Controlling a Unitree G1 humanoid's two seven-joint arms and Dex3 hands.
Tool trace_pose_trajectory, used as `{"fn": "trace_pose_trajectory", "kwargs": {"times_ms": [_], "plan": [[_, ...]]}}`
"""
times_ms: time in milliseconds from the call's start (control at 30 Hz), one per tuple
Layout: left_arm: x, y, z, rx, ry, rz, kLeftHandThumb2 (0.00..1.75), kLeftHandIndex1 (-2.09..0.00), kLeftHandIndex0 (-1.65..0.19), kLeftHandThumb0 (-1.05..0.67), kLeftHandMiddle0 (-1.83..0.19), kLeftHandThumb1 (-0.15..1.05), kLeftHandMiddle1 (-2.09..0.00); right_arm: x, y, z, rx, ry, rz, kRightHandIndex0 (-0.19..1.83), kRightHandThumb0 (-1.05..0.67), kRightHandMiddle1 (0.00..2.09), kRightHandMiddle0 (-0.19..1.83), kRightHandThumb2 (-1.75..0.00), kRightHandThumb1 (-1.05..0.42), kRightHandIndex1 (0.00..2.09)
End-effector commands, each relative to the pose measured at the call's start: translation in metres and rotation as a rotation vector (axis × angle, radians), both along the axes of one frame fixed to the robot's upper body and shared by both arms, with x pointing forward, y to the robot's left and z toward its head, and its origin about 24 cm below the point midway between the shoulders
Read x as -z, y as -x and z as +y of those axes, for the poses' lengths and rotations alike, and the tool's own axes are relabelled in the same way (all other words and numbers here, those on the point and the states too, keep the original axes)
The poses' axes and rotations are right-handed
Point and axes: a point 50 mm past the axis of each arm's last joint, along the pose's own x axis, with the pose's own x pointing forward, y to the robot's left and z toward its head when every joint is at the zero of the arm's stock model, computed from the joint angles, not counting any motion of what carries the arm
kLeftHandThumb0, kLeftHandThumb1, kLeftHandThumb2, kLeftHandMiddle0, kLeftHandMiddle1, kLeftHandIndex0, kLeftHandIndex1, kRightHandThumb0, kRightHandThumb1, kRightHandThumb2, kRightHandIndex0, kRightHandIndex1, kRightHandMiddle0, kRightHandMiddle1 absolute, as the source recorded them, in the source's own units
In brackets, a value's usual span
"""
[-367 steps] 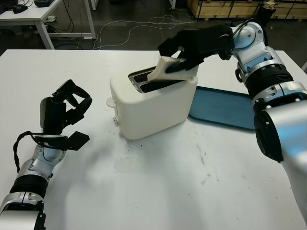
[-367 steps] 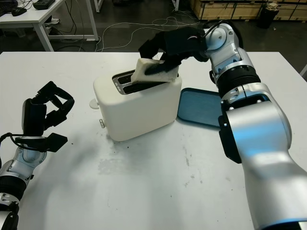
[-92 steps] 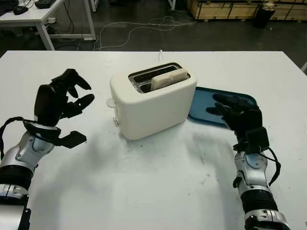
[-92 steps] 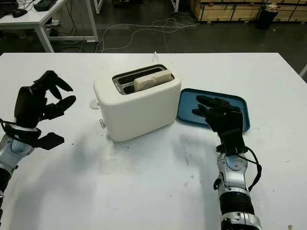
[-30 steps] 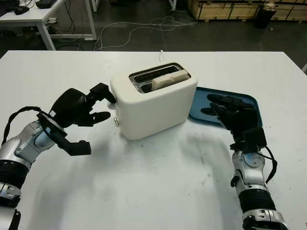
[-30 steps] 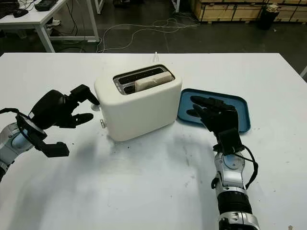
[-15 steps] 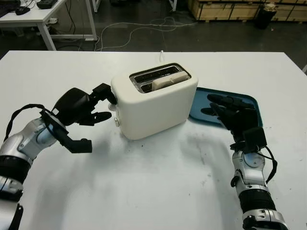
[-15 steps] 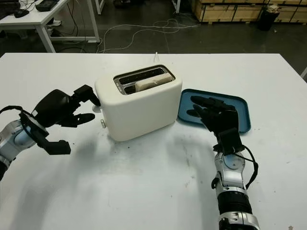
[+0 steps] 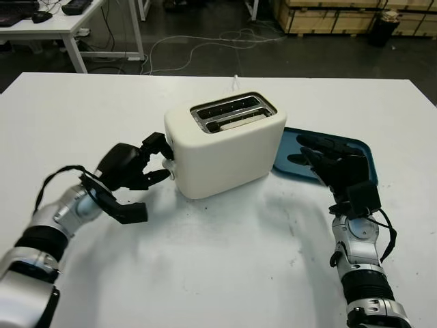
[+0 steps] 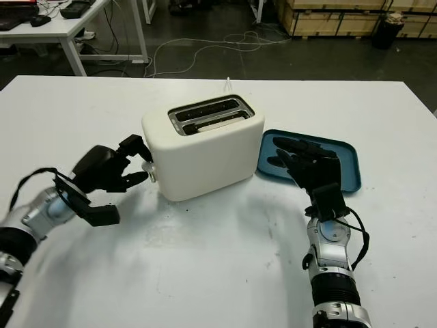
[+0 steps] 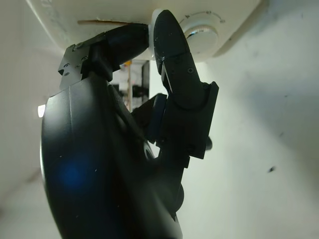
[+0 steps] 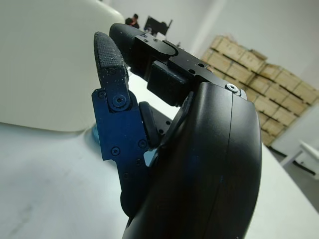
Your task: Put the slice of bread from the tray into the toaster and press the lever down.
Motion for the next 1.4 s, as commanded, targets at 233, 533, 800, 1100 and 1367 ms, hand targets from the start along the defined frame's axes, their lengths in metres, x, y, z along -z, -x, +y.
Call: {"fn": "trace_pose_trajectory", "kwargs": {"times_ms": [233, 533, 800, 1100, 1367], "plan": [[0.062, 0.031, -0.023, -0.012, -0.012, 0.261, 0.48, -1.11, -0.66, -1.05, -1.39, 0.92, -1.42, -0.003, -0.004, -0.004, -0.006, 0.011, 0.001, 1.27, -0.5, 0.0, 1.16, 0.0, -0.91, 0.14], [0.054, 0.027, -0.016, -0.015, -0.023, 0.241, 0.48, -1.13, -0.72, -1.05, -1.42, 0.92, -1.43, -0.004, -0.004, -0.003, -0.01, 0.016, -0.004, 1.27, -0.51, 0.0, 1.17, 0.0, -0.91, 0.15], [0.035, 0.018, -0.01, 0.04, -0.092, 0.213, 0.6, -1.23, -1.03, -1.05, -1.35, 0.92, -1.36, -0.003, -0.005, -0.003, -0.008, 0.009, -0.004, 1.28, -0.51, 0.01, 1.18, 0.0, -0.91, 0.15], [-0.001, 0.008, -0.008, 0.095, -0.116, 0.067, 0.71, -1.73, -1.17, -1.05, -1.44, 0.92, -1.72, -0.003, -0.006, -0.005, 0.007, 0.001, -0.007, 1.28, -0.53, 0.0, 1.19, -0.01, -0.92, 0.15], [-0.016, 0.001, -0.017, 0.133, -0.089, 0.04, 0.7, -1.75, -1.24, -1.05, -1.52, 0.92, -1.75, -0.004, -0.006, -0.005, 0.003, 0.009, -0.012, 1.29, -0.54, 0.01, 1.2, -0.01, -0.92, 0.15]]}}
